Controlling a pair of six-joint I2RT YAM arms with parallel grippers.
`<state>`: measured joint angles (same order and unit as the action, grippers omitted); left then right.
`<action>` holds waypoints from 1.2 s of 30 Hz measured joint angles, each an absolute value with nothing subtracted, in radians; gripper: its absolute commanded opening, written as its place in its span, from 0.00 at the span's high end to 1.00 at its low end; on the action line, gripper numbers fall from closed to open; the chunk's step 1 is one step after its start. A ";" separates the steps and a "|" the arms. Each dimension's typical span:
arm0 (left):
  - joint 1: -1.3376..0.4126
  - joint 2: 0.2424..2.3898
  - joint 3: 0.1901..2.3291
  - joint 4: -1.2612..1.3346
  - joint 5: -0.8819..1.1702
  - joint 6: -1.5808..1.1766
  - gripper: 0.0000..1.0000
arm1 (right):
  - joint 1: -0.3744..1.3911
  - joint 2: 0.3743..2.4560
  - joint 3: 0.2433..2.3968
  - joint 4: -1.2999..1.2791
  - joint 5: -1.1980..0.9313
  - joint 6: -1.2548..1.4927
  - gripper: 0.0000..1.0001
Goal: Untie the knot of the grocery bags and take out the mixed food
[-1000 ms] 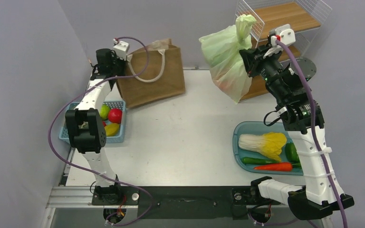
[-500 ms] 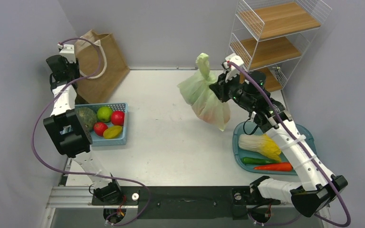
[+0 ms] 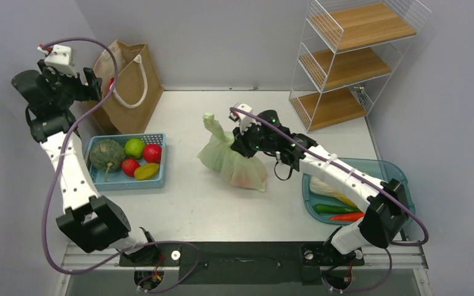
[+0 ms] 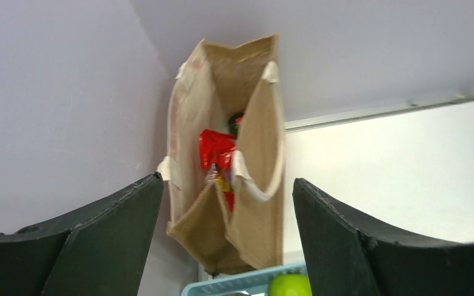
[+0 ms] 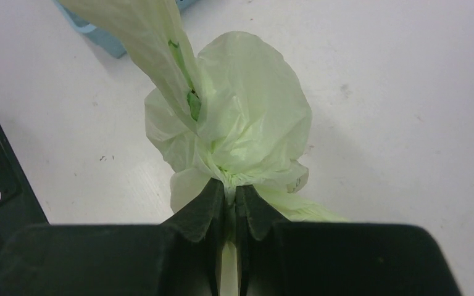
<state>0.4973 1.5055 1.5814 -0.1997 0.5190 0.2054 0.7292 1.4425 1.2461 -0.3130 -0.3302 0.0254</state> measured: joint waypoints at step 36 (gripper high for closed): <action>0.018 1.186 1.112 -0.293 0.952 0.346 0.32 | 0.878 1.366 1.058 -0.249 -0.358 0.023 0.43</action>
